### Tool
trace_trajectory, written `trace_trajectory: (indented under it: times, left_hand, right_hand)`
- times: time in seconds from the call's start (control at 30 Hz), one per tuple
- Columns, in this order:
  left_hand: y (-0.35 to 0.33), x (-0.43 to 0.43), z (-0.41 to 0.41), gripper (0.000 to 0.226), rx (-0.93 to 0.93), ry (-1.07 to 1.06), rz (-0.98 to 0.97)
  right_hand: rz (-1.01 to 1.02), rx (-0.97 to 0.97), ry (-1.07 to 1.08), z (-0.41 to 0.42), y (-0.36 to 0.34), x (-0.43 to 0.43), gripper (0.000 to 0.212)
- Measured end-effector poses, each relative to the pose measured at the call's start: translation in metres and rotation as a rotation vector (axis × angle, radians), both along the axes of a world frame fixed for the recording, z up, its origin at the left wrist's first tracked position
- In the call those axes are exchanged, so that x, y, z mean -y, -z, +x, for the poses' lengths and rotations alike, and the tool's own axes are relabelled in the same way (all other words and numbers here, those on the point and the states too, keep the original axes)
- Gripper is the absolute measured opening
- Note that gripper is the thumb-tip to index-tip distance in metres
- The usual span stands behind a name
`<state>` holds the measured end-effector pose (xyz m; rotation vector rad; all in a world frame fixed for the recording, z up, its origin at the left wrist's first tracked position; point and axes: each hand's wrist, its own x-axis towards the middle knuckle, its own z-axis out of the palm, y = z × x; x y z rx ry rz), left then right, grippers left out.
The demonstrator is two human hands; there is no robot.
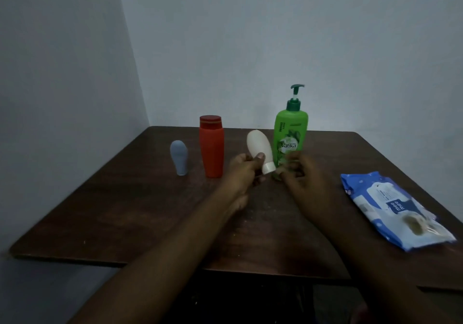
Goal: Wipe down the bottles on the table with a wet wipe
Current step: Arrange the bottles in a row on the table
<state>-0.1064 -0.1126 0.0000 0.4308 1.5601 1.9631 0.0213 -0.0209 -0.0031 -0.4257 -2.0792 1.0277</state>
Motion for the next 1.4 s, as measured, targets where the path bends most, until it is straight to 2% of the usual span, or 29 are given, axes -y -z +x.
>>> trace_trajectory:
  times: [0.07, 0.1, 0.2, 0.27, 0.33, 0.4, 0.5, 0.67, 0.83, 0.97, 1.17, 1.4]
  left_hand:
    - [0.003, -0.01, -0.011, 0.016, -0.151, -0.041, -0.097]
    - [0.005, -0.014, -0.015, 0.019, -0.235, -0.039, -0.158]
    - [0.018, -0.024, -0.028, 0.023, -0.398, -0.053, -0.299]
    - [0.029, -0.027, -0.036, 0.024, -0.449, -0.074, -0.37]
    - [0.038, -0.026, -0.043, 0.026, -0.477, -0.071, -0.407]
    - [0.04, -0.025, -0.048, 0.029, -0.505, -0.065, -0.411]
    - [0.042, -0.023, -0.054, 0.032, -0.531, -0.073, -0.42]
    - [0.046, -0.022, -0.064, 0.033, -0.577, -0.02, -0.459]
    - [0.046, -0.017, -0.067, 0.046, -0.59, 0.015, -0.466]
    - [0.05, -0.016, -0.064, 0.066, -0.641, 0.004, -0.464]
    - [0.053, -0.019, -0.065, 0.063, -0.692, -0.081, -0.492]
    - [0.054, -0.018, -0.067, 0.064, -0.693, -0.073, -0.495]
  right_hand:
    - [-0.145, -0.061, 0.094, 0.003, -0.007, -0.029, 0.034]
    - [-0.169, -0.034, 0.142, 0.002, -0.009, -0.046, 0.044]
    - [-0.222, 0.214, 0.062, -0.01, -0.009, -0.085, 0.078]
    - [-0.249, 0.361, -0.073, -0.021, -0.003, -0.102, 0.088]
    - [-0.347, 0.406, -0.235, -0.031, 0.003, -0.111, 0.081]
    - [-0.361, 0.43, -0.32, -0.041, 0.01, -0.117, 0.073]
    - [-0.319, 0.409, -0.328, -0.053, 0.021, -0.12, 0.06]
    - [-0.243, 0.357, -0.276, -0.051, 0.032, -0.111, 0.054]
    - [-0.242, 0.344, -0.279, -0.053, 0.033, -0.111, 0.058]
    - [-0.237, 0.326, -0.28, -0.053, 0.037, -0.11, 0.067]
    - [-0.229, 0.345, -0.279, -0.053, 0.037, -0.111, 0.066]
    - [-0.239, 0.345, -0.295, -0.054, 0.038, -0.112, 0.063]
